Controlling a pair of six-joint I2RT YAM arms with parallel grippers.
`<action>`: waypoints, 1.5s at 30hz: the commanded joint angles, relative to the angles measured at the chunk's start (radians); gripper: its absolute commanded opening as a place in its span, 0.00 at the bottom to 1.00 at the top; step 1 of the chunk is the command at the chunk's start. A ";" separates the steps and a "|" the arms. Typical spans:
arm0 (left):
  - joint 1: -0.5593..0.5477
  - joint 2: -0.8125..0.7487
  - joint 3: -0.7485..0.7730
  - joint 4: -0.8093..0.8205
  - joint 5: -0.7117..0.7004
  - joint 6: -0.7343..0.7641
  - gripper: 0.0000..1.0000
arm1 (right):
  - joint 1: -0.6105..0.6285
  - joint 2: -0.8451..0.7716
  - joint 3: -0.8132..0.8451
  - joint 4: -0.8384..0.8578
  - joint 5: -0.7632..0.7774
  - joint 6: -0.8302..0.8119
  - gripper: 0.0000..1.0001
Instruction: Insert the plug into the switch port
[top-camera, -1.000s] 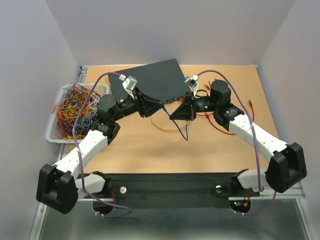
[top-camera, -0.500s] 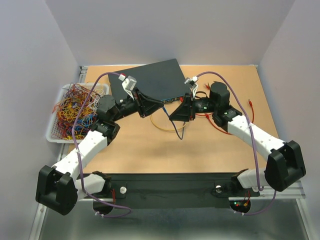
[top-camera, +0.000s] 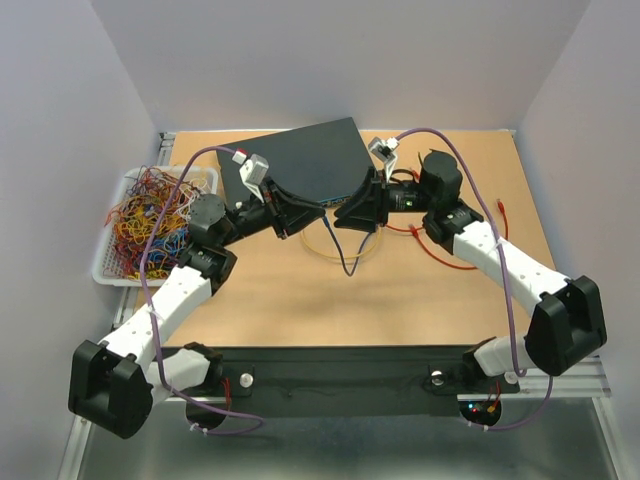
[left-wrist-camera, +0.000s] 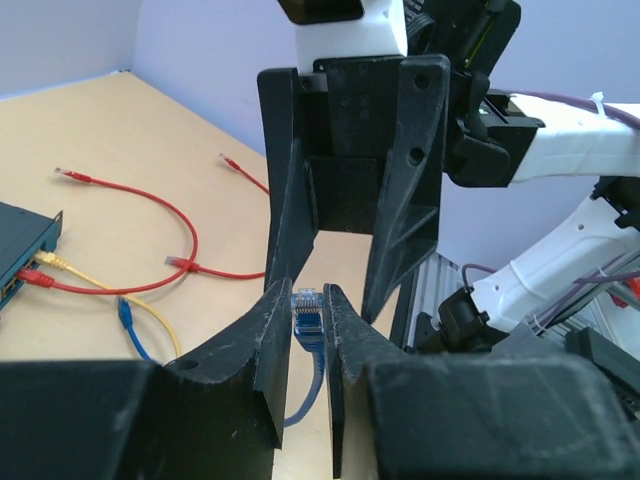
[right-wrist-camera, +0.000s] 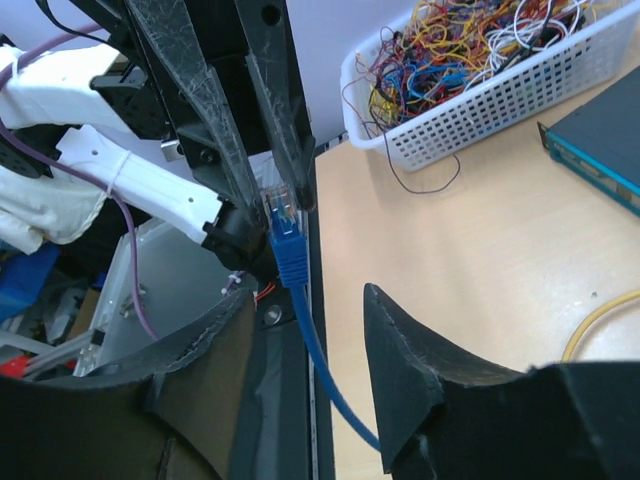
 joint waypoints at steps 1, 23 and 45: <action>-0.002 -0.035 -0.013 0.102 0.048 -0.022 0.00 | 0.011 0.015 0.045 0.127 -0.010 -0.004 0.52; -0.002 -0.055 0.061 -0.225 -0.303 -0.062 0.00 | 0.054 -0.028 -0.012 0.205 0.085 0.018 0.50; -0.037 -0.064 0.178 -0.482 -0.539 -0.043 0.00 | 0.404 0.013 0.216 -0.367 1.006 -0.444 0.47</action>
